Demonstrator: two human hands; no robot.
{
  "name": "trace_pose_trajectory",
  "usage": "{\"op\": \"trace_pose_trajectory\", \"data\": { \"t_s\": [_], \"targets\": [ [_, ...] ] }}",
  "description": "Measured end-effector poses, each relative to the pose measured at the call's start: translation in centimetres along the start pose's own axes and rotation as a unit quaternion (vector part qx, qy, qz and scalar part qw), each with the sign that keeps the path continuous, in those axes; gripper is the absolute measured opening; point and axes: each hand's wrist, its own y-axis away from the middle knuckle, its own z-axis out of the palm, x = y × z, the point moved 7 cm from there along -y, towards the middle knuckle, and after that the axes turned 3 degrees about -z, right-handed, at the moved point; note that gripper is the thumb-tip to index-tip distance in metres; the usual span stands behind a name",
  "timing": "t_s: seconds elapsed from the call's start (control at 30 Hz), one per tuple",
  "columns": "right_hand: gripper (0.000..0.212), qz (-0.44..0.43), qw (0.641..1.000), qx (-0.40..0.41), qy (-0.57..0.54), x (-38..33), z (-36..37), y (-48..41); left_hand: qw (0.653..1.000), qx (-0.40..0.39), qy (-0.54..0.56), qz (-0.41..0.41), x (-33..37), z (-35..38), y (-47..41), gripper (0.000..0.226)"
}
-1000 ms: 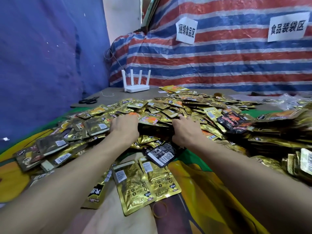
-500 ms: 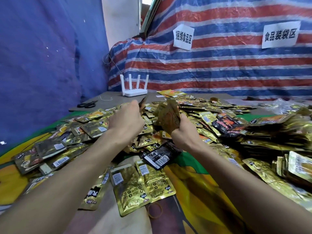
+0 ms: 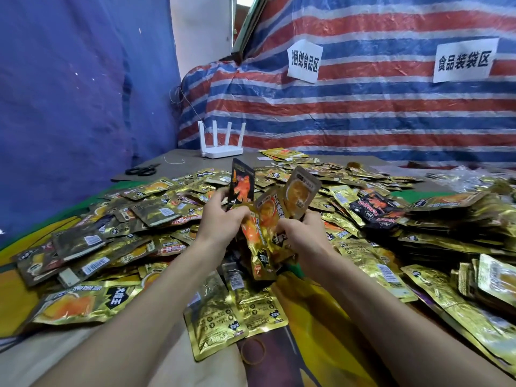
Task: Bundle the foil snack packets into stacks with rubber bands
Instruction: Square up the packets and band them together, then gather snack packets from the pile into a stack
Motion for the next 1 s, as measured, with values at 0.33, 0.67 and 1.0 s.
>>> {"op": "trace_pose_trajectory", "data": {
  "t_s": [0.33, 0.67, 1.0],
  "targets": [
    [0.014, 0.015, 1.000, -0.003, 0.016, 0.2, -0.4, 0.0, 0.991, -0.051, -0.011, -0.126, -2.2, 0.0, -0.1, 0.037],
    [0.013, 0.054, 0.998, -0.013, 0.028, -0.2, -1.4, -0.1, 0.991, -0.074, -0.115, 0.001, 0.2, -1.8, -1.0, 0.017],
    [0.012, 0.043, 0.991, -0.084, 0.098, 0.0, -1.1, 0.3, 0.998, 0.017, -0.059, -0.008, -0.3, -3.0, -1.8, 0.008]
  ]
}}
